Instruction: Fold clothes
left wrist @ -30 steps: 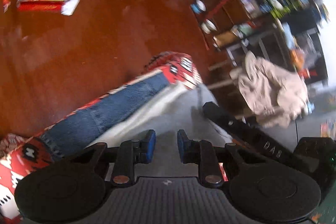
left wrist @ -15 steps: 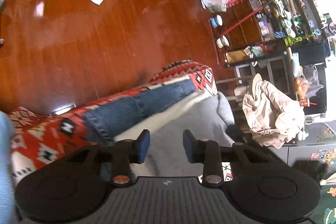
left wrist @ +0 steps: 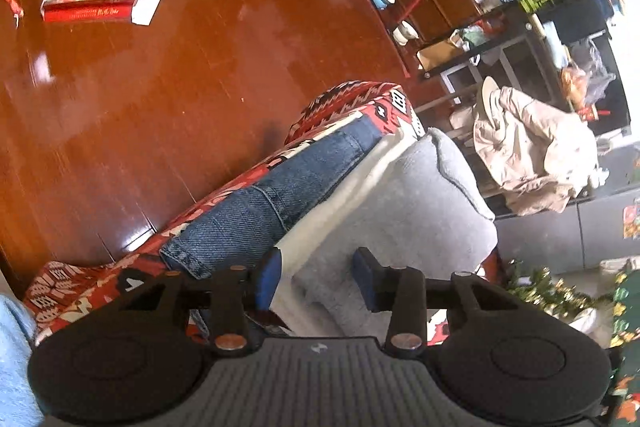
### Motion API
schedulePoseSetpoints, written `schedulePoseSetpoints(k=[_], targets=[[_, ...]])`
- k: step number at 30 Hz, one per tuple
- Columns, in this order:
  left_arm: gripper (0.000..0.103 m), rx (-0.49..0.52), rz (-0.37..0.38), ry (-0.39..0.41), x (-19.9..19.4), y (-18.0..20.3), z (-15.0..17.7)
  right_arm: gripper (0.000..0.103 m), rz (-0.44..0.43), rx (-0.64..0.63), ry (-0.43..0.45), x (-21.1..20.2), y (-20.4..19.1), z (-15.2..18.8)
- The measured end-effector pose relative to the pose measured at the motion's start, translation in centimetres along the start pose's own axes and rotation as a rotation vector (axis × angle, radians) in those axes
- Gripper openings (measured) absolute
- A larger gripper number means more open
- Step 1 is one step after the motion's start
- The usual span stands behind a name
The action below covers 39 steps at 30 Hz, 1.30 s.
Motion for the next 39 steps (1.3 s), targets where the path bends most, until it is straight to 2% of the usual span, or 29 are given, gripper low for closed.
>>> schedulePoseSetpoints(k=[2,4,5,7,13,14,15,17,21,24,26,27,29,33,35,37,38,39], targets=[[0.026,-0.003,-0.001,0.004,-0.1,0.0,0.1,0.032,-0.001,0.034,0.023,0.7,0.2,0.3],[0.020,0.020,-0.024,0.016,-0.3,0.4,0.3,0.031,-0.028,0.064,0.044,1.2,0.3,0.7],[0.016,0.032,-0.036,0.021,-0.4,0.7,0.5,0.020,-0.025,0.052,0.046,1.3,0.0,0.8],[0.013,0.028,-0.041,0.025,-0.8,1.2,0.7,0.015,-0.016,0.026,0.043,0.9,-0.5,0.9],[0.013,0.031,-0.054,0.005,-0.9,0.9,1.9,0.013,0.014,-0.028,0.032,-1.8,-0.7,1.2],[0.018,0.017,-0.058,-0.001,-0.5,0.5,1.9,0.014,0.022,-0.032,0.022,-2.2,-0.6,1.1],[0.021,0.005,-0.060,0.004,-0.5,0.3,1.7,0.019,0.030,-0.030,0.004,-2.3,-0.3,1.1],[0.024,-0.007,-0.055,0.026,-1.2,0.1,1.2,0.020,0.037,-0.023,-0.018,-2.1,0.2,1.6],[0.024,0.021,-0.056,0.076,-3.4,0.7,0.6,0.026,0.060,-0.042,0.018,-4.8,0.5,1.3],[0.019,0.005,-0.017,0.102,-4.6,1.7,0.5,0.025,0.113,-0.077,0.085,-7.1,0.0,-1.0],[0.017,-0.062,0.051,0.100,-4.5,2.7,0.8,0.024,0.147,-0.162,0.119,-7.6,-1.5,-3.0],[0.017,-0.094,0.081,0.097,-4.2,3.1,1.0,0.022,0.154,-0.206,0.135,-7.7,-2.4,-4.1],[0.017,-0.146,0.095,0.107,-2.8,3.6,1.4,0.017,0.115,-0.265,0.147,-7.3,-3.7,-5.7],[0.011,-0.254,0.059,0.109,-0.4,2.2,2.3,0.013,0.037,-0.301,0.093,-3.7,-4.8,-8.6],[0.003,-0.278,0.039,0.124,-0.1,1.4,2.6,0.013,0.017,-0.308,0.054,-1.7,-4.4,-9.5],[0.003,-0.304,0.045,0.123,-0.1,0.7,2.7,0.008,0.032,-0.346,0.024,0.0,-4.1,-10.2],[0.003,-0.307,0.046,0.120,0.0,0.5,2.9,0.000,0.039,-0.364,0.012,0.8,-4.0,-10.4],[0.003,-0.297,0.043,0.120,-0.1,0.5,2.9,0.000,0.044,-0.379,0.007,1.2,-3.8,-10.6]])
Point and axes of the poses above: each gripper's, at about its wrist camera, not at the fingertips, and x roughly the way its jaws point, y to its right, z to its underside, the point moved 7 cm from there along x, roughly the way its jaws point, and after that the axes turned 13 degrees about -x, right-handed, at the moved point
